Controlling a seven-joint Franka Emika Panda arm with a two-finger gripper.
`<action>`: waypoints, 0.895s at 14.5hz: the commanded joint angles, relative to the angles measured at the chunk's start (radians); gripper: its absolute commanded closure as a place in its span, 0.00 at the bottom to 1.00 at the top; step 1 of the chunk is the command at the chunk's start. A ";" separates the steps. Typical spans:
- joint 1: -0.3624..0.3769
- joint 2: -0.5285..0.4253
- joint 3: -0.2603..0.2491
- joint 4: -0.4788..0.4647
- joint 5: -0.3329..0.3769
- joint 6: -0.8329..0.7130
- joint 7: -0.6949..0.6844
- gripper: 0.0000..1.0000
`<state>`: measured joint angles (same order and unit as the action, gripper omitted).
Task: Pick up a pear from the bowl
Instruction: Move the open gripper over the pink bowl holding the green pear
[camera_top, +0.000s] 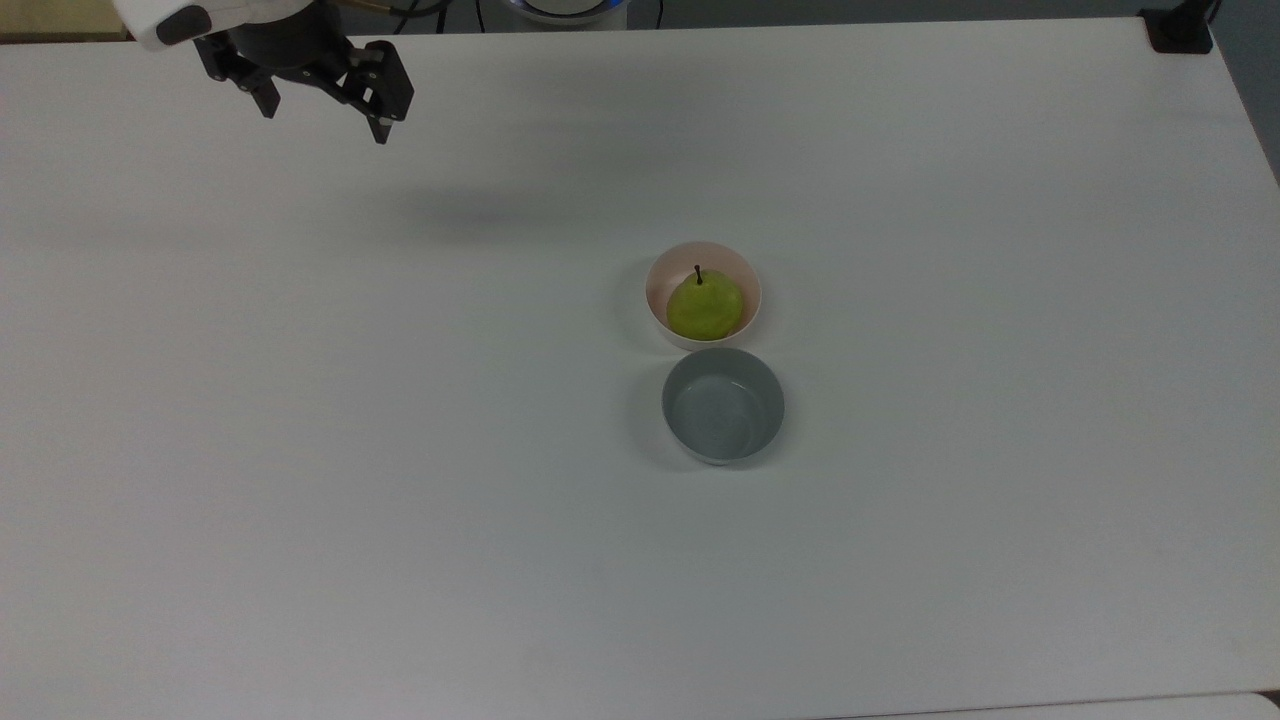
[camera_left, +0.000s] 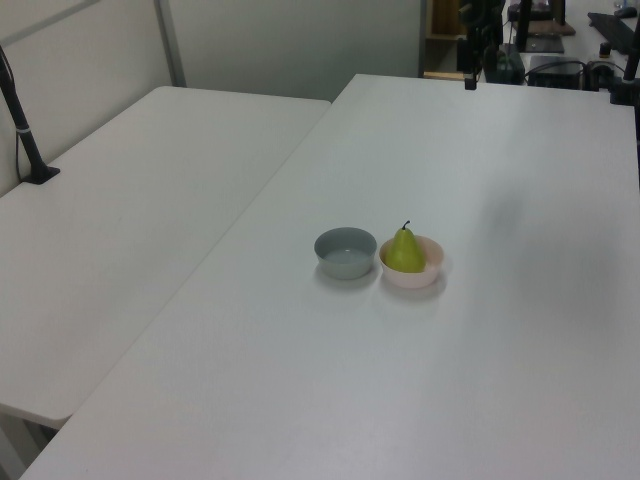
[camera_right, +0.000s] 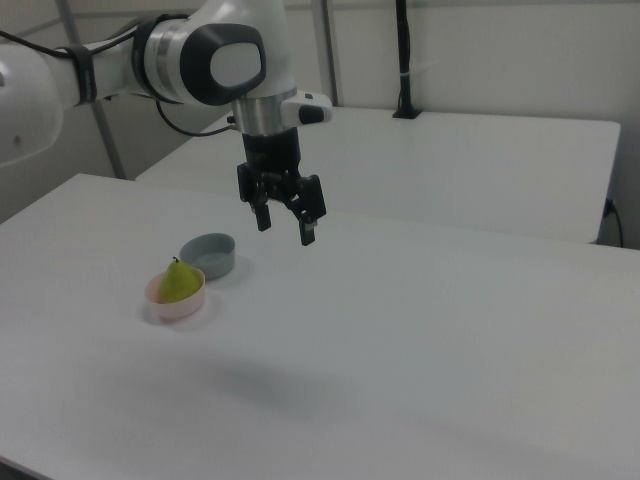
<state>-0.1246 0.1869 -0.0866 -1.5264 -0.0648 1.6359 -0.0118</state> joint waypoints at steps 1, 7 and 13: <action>0.010 -0.015 0.002 -0.009 0.016 0.015 -0.001 0.00; 0.020 -0.015 0.005 -0.011 0.016 0.004 0.004 0.00; 0.100 -0.010 0.074 -0.009 0.065 0.012 0.007 0.00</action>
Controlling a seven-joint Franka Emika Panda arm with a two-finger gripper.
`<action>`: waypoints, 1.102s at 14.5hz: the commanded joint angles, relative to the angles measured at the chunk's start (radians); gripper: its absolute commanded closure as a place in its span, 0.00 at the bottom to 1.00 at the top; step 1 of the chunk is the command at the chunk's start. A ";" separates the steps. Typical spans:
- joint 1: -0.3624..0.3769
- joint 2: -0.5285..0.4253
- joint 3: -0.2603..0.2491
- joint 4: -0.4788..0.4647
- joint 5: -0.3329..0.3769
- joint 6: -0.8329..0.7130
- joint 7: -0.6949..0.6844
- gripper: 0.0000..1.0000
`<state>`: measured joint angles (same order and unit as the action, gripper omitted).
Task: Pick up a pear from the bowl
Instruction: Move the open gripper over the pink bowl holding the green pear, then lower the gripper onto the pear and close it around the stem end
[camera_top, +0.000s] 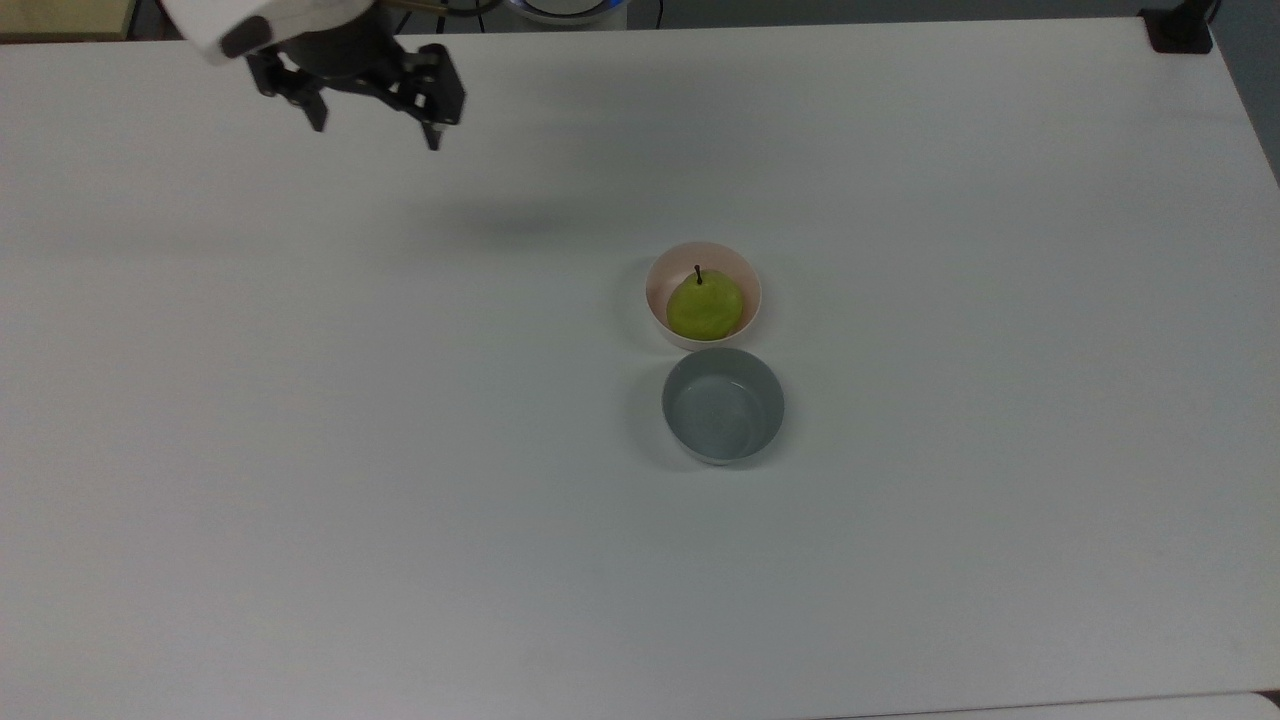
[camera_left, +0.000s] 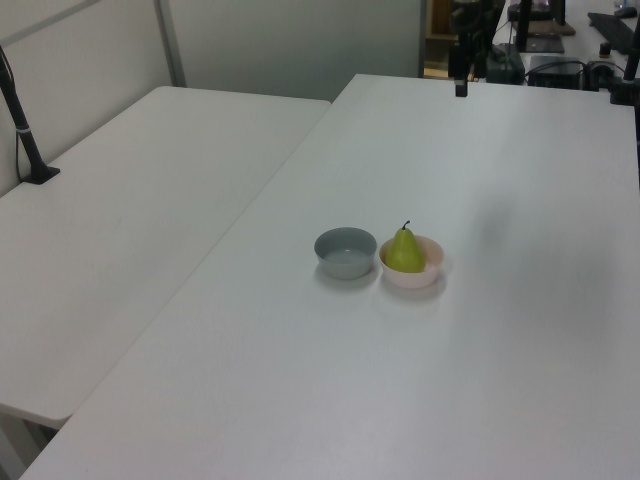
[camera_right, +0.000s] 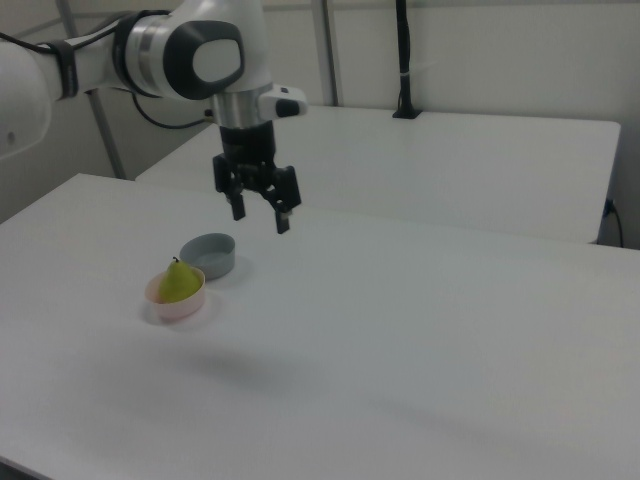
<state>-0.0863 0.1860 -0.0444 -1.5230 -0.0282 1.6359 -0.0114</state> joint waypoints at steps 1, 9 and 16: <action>0.092 -0.008 0.041 -0.014 0.025 0.009 0.007 0.00; 0.307 0.075 0.037 -0.020 0.022 0.097 0.005 0.00; 0.367 0.242 0.038 -0.022 -0.018 0.174 0.004 0.03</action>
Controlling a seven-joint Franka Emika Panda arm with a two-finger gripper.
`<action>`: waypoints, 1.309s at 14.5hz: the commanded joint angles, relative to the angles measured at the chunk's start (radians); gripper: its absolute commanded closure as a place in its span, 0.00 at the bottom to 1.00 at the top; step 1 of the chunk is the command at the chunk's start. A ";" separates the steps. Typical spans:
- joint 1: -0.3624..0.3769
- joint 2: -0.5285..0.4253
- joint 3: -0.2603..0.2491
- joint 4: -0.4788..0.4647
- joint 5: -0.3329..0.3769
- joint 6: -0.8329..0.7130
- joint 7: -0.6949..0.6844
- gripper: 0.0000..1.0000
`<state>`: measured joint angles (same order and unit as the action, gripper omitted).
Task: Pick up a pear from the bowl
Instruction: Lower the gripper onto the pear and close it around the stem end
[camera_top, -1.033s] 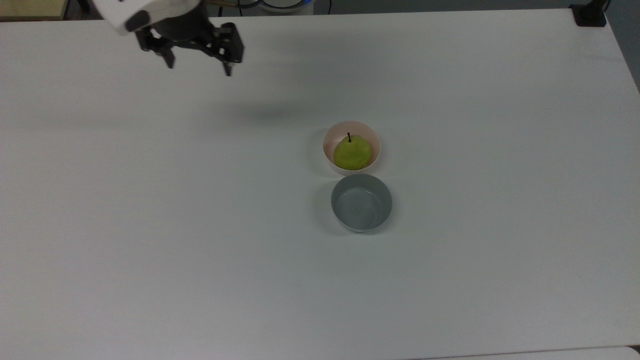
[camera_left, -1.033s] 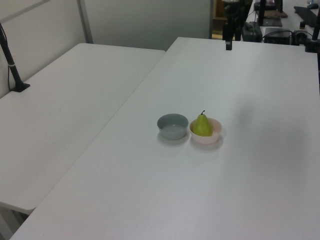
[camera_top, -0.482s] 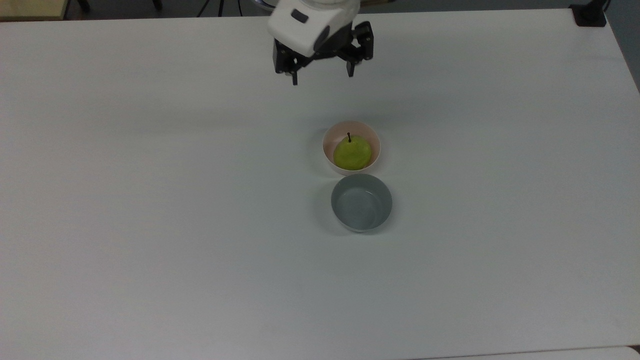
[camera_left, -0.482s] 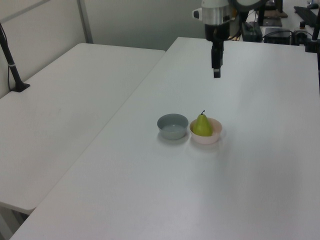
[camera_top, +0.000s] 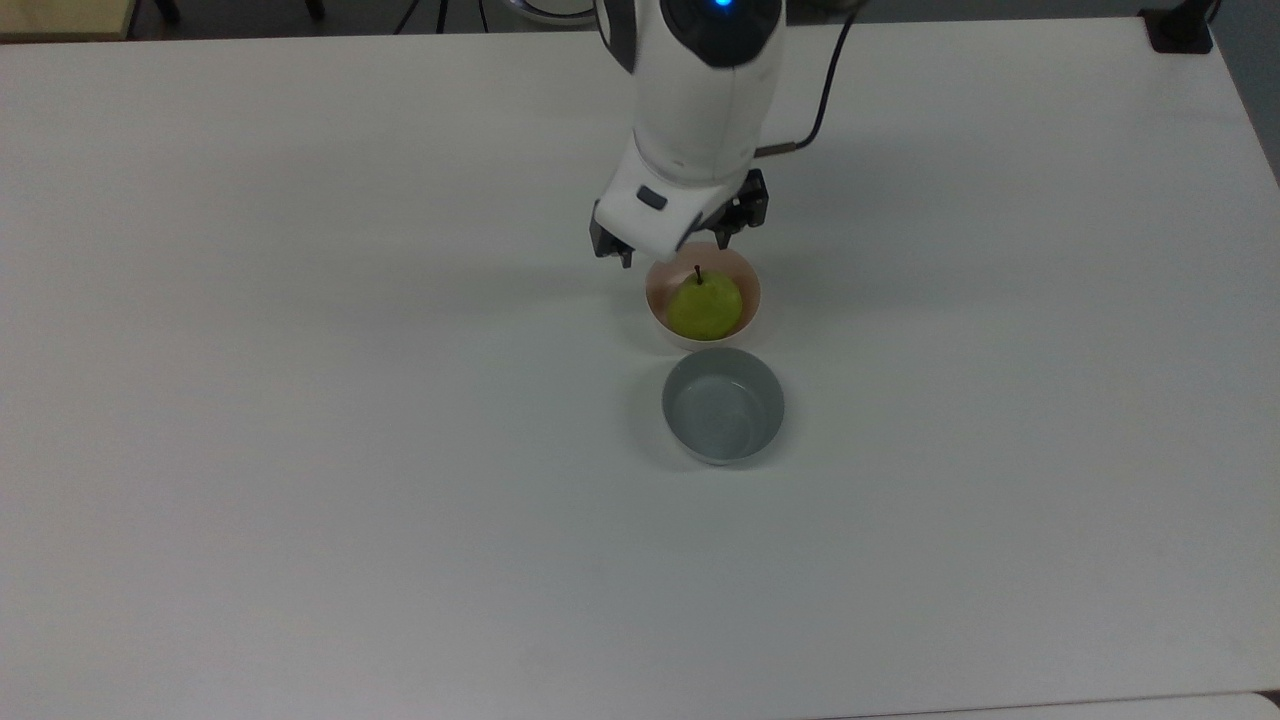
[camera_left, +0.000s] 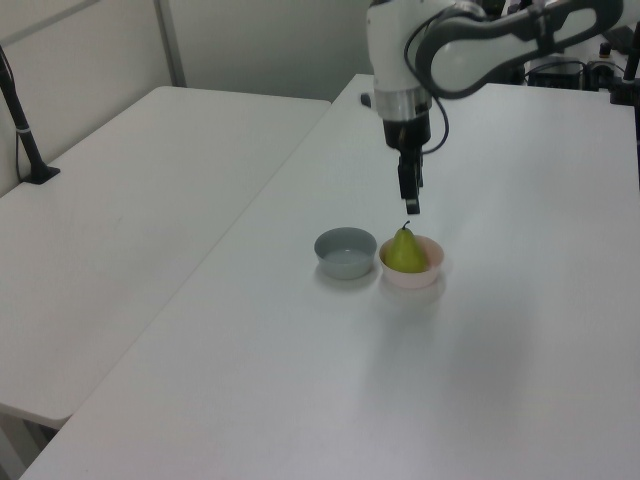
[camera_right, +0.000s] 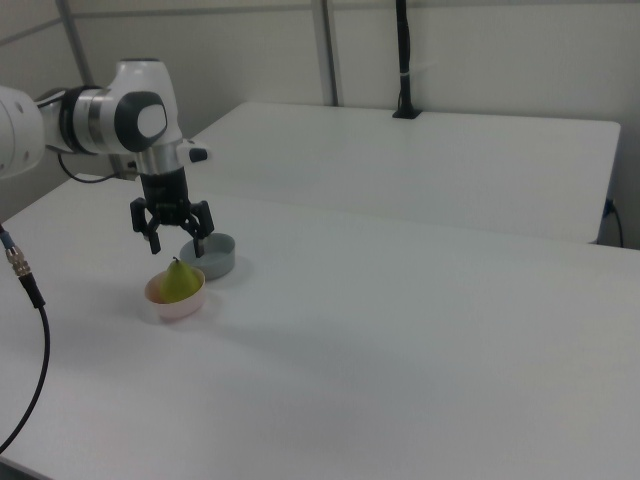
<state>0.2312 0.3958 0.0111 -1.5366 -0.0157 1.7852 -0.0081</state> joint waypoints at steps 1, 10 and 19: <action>0.060 0.043 -0.019 -0.010 -0.033 0.037 0.000 0.03; 0.088 0.097 -0.017 -0.037 -0.089 0.102 -0.001 0.21; 0.085 0.081 -0.017 -0.039 -0.096 0.083 -0.015 0.69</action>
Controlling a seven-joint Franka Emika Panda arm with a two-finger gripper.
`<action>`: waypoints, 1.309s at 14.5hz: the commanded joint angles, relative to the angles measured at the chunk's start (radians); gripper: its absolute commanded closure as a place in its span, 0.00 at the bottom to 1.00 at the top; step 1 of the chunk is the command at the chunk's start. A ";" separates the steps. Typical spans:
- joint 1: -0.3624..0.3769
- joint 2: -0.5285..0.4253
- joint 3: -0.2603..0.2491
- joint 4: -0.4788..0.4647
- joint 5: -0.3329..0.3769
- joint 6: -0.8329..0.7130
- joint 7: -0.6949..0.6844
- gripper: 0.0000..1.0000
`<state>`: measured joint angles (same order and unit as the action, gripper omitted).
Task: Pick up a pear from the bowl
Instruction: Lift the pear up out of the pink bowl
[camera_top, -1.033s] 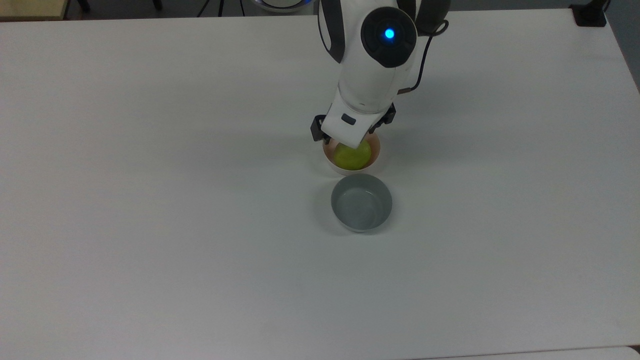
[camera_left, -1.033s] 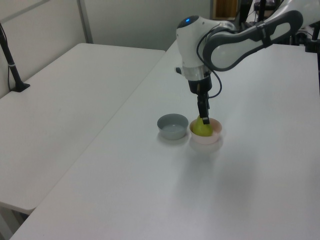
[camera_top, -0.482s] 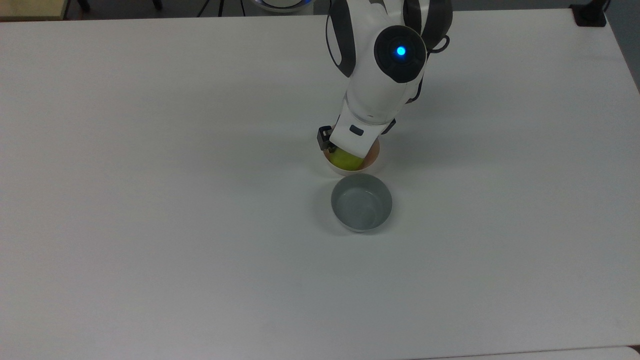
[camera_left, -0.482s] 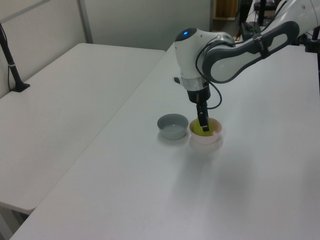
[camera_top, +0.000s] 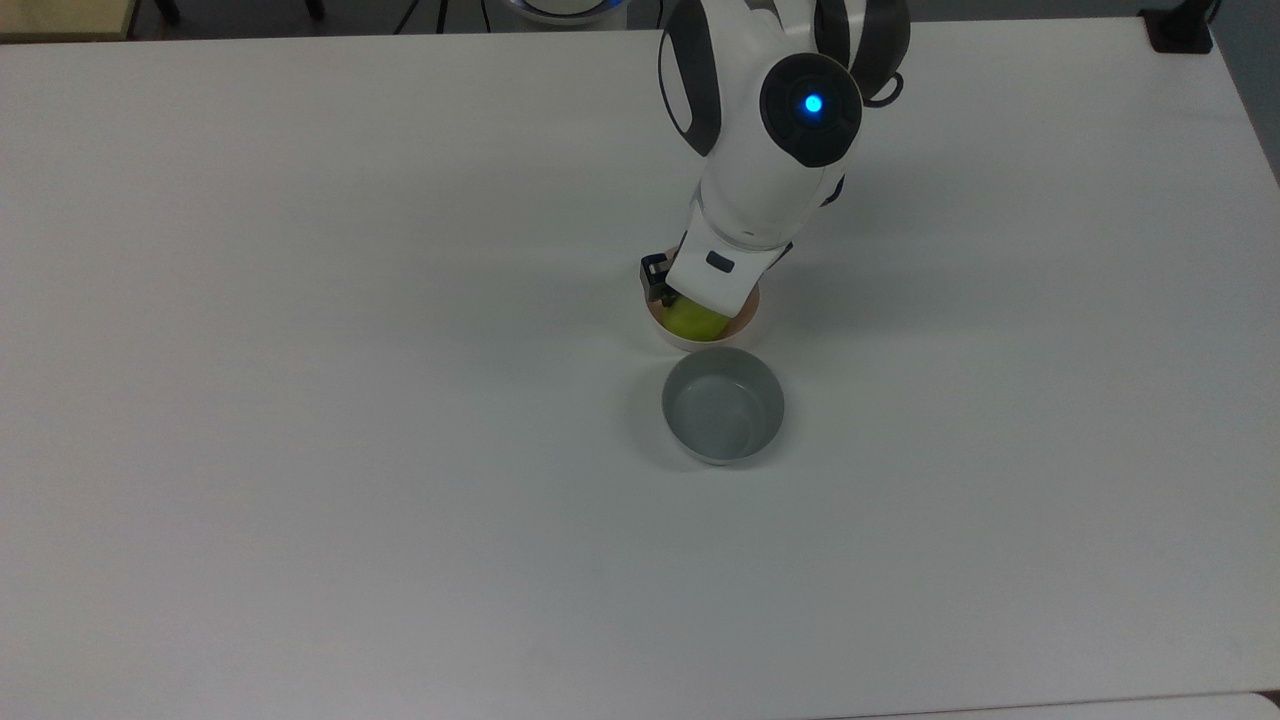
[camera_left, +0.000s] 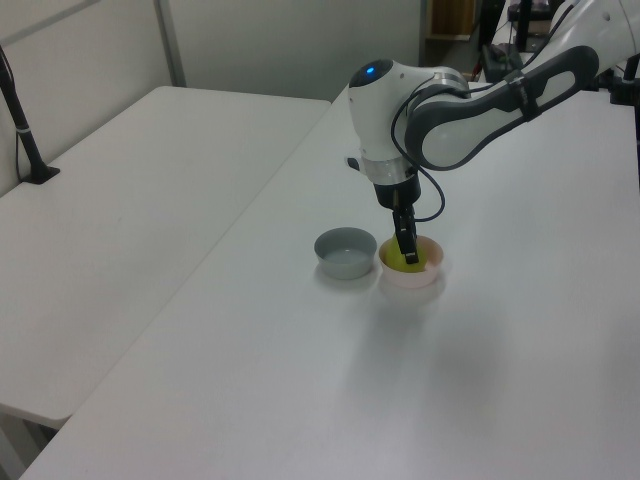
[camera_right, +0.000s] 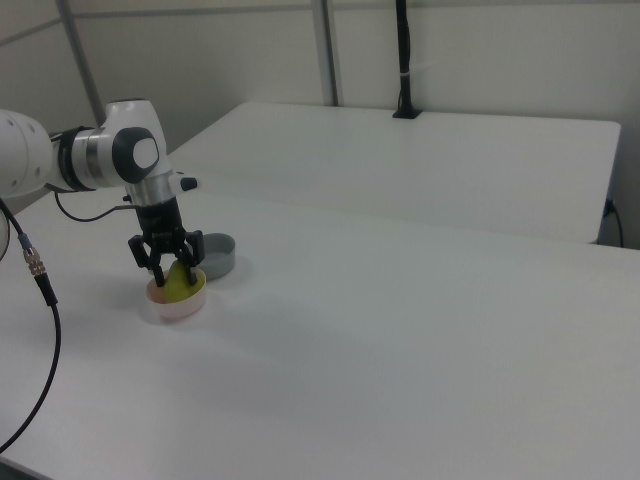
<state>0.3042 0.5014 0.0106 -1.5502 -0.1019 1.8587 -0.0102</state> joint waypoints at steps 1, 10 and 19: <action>0.007 -0.050 -0.017 -0.025 -0.010 -0.015 -0.016 0.69; -0.033 -0.247 -0.009 -0.005 0.071 -0.232 -0.126 0.69; -0.287 -0.284 -0.024 -0.005 0.061 -0.257 -0.332 0.69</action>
<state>0.0764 0.2397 -0.0056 -1.5429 -0.0476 1.6121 -0.2640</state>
